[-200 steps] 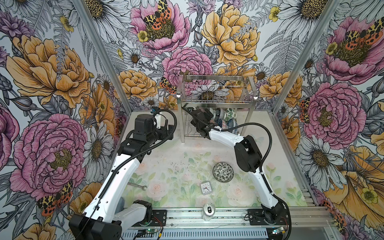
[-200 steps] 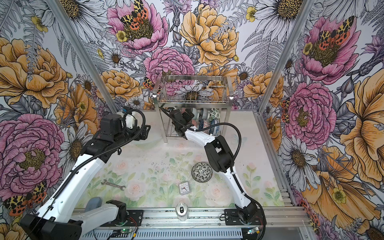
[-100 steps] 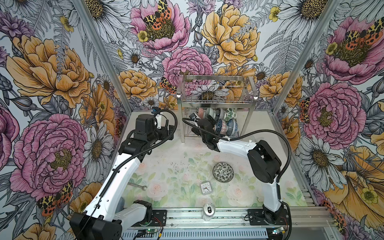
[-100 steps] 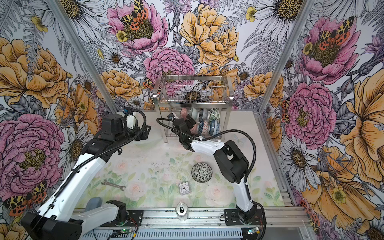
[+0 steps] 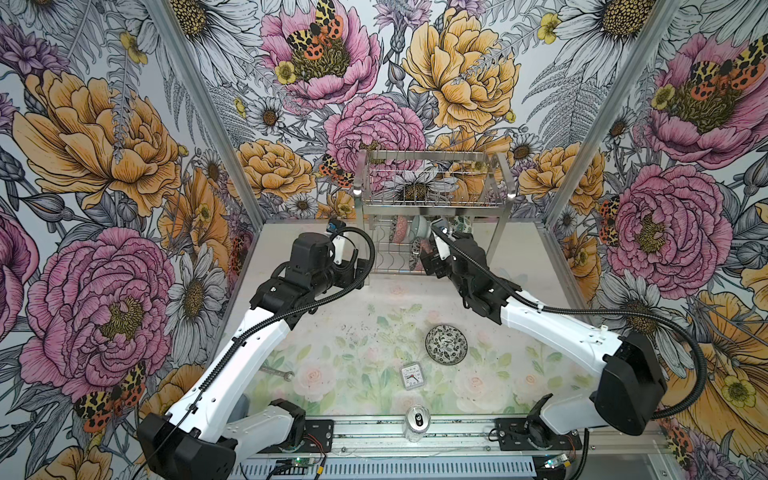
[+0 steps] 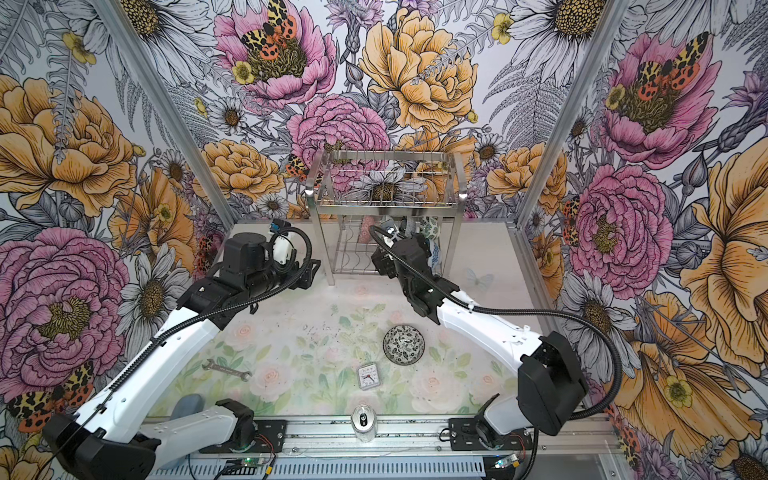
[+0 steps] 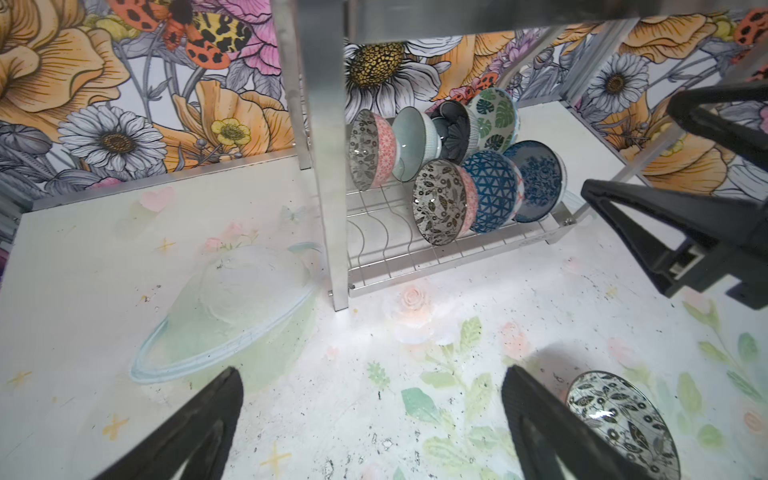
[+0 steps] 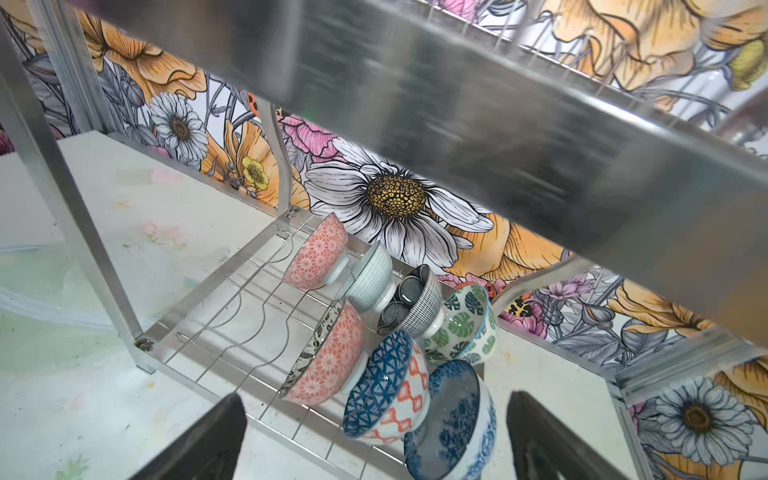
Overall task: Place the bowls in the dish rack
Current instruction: 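Move the left gripper to the last leaf-patterned bowl while the right withdraws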
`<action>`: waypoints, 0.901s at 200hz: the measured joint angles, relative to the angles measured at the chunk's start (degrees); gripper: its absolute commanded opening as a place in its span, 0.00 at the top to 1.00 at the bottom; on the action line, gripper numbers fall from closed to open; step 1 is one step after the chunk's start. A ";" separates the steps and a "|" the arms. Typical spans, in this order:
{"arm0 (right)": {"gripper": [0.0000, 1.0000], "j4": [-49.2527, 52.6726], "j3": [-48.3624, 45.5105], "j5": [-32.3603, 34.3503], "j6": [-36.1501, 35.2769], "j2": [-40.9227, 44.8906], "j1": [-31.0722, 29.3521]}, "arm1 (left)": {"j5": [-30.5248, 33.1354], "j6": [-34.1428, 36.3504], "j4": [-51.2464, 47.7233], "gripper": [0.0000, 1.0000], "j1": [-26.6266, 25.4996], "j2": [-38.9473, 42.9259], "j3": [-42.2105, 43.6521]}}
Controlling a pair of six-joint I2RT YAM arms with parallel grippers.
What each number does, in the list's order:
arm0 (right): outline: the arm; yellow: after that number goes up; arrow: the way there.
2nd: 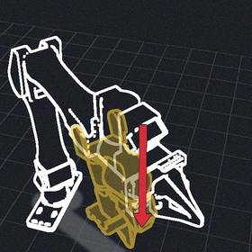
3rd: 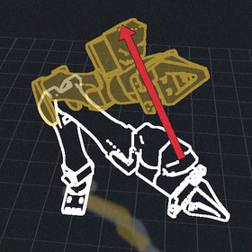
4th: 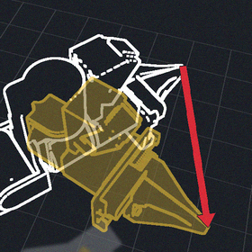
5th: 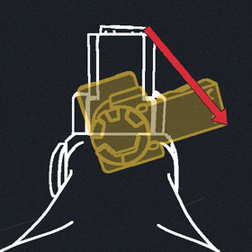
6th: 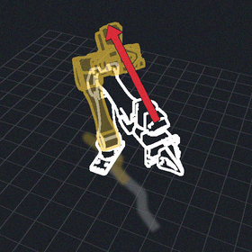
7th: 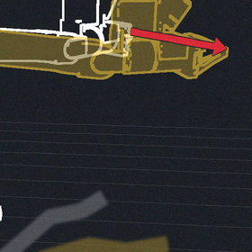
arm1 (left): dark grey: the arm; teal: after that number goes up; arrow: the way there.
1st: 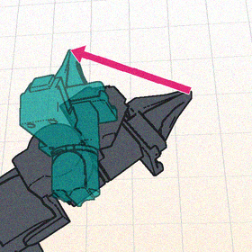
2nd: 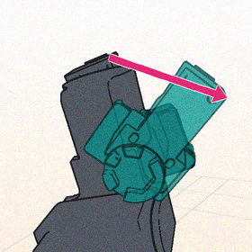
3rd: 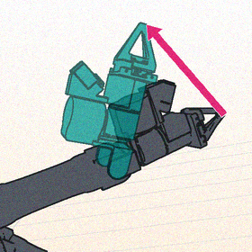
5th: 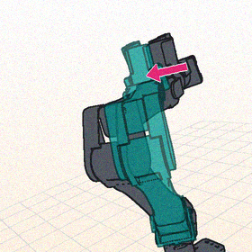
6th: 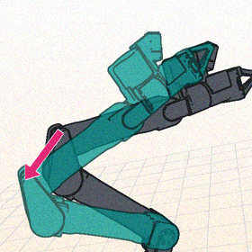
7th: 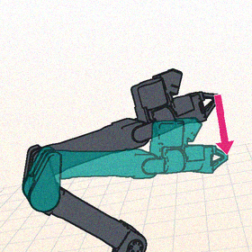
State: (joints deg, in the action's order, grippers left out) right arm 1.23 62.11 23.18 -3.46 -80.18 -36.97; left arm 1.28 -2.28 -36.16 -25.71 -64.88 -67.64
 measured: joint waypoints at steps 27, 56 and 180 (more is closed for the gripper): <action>0.01 3.85 -3.82 -1.92 3.91 6.67 2.29 | 1.44 -2.32 0.00 0.01 -4.42 -0.04 2.71; 0.00 7.17 -6.38 -2.69 6.51 11.67 3.69 | 2.21 -6.05 0.44 0.01 -8.59 -1.55 6.86; 0.01 11.43 -11.98 -4.20 10.12 16.04 5.77 | -2.38 -15.89 9.38 0.02 -22.91 -29.33 7.23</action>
State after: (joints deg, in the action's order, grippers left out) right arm 12.67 50.13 18.98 6.66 -64.14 -31.20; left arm -1.10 -18.17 -26.79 -48.62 -94.21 -60.40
